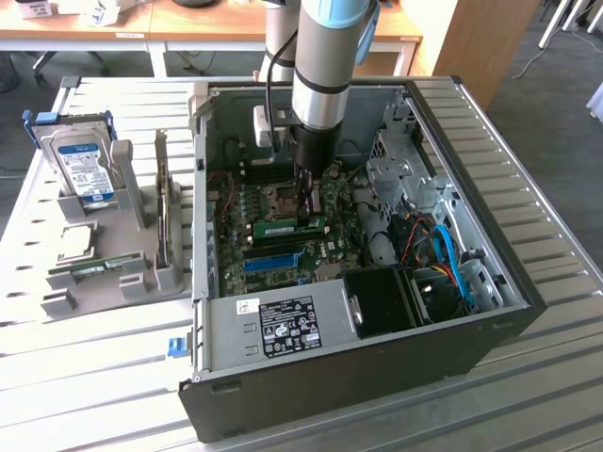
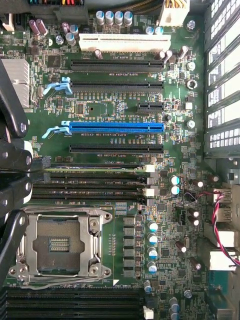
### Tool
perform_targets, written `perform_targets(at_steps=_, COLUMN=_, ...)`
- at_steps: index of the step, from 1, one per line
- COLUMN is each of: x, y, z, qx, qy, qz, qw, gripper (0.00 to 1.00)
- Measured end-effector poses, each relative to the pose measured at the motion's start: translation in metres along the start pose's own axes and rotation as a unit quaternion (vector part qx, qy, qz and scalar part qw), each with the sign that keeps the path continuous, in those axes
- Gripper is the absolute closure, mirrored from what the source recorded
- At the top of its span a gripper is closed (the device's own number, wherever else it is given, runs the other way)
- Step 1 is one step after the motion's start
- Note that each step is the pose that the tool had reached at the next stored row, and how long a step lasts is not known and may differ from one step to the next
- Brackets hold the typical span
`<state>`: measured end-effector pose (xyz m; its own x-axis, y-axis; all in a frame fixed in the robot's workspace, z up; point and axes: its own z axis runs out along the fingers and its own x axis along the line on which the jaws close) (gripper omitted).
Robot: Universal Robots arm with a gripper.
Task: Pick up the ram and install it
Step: 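Insert the ram into the slot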
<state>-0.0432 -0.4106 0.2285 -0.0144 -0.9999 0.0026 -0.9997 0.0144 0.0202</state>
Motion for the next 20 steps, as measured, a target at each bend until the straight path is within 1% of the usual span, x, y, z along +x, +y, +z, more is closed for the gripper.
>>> perform_targets(at_steps=20, x=0.0, y=-0.0013, z=0.0005, qx=0.0, qy=0.0, qz=-0.001, qw=1.0, gripper=0.88)
